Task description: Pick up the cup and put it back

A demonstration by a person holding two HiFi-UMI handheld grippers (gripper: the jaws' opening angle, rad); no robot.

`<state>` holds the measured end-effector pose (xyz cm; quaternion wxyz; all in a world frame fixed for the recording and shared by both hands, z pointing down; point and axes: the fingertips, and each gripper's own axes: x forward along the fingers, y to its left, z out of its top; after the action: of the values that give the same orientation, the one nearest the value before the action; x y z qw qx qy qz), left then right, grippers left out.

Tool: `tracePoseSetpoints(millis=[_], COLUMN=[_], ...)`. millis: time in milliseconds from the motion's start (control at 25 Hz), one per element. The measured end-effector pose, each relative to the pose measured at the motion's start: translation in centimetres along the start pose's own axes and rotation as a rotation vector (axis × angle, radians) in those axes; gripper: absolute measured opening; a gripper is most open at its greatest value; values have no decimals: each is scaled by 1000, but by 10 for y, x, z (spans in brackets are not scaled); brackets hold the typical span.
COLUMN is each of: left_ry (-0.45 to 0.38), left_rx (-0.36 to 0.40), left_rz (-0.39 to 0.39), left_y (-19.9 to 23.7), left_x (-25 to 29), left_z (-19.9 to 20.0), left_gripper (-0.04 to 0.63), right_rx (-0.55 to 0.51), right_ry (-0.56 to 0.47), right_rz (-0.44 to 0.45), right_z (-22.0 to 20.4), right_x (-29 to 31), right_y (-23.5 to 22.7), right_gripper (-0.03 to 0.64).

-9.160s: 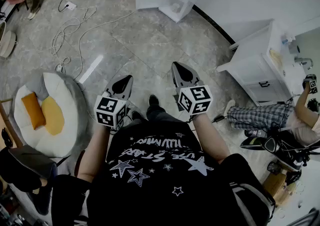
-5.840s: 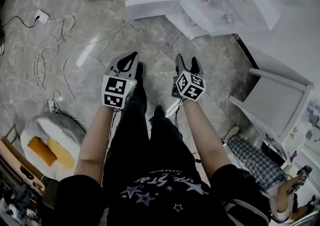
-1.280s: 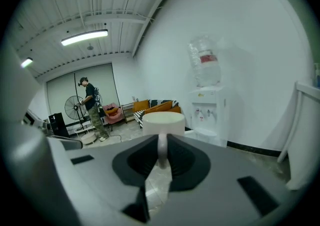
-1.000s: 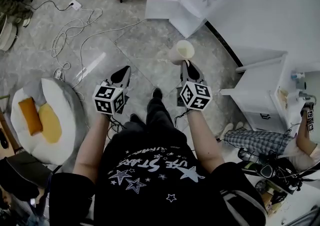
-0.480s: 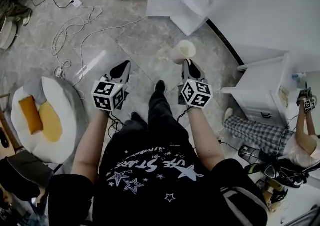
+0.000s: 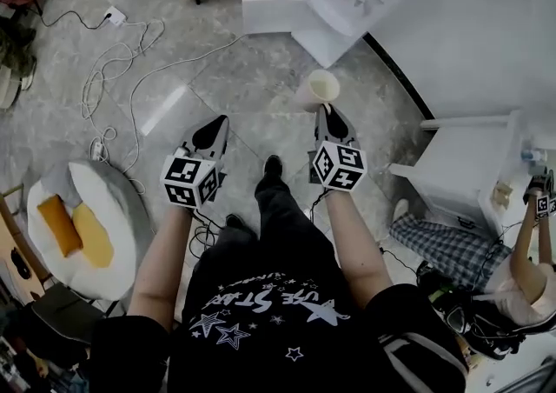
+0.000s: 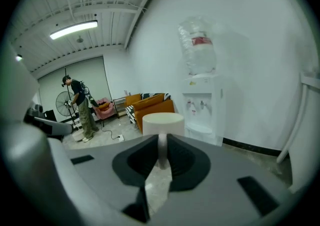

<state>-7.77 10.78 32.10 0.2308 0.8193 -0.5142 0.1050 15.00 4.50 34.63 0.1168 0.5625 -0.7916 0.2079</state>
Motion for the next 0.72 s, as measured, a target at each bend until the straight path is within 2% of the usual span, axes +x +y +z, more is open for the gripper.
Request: tracePoseSetpoints(millis=[360, 520, 720], left_ry=[8, 34, 86], left_rx=[-42, -38, -32], left_rz=[17, -1, -24], left_y=[19, 38, 79], left_x=[134, 174, 228], left_z=[16, 3, -30], left_gripper=[9, 9, 9], right_rx=[-46, -41, 20], right_ry=[99, 141, 208], right_rz=[17, 5, -42], right_z=[-9, -32, -79], right_x=[110, 153, 206], right_y=[-77, -90, -101], right_gripper=[49, 49, 49])
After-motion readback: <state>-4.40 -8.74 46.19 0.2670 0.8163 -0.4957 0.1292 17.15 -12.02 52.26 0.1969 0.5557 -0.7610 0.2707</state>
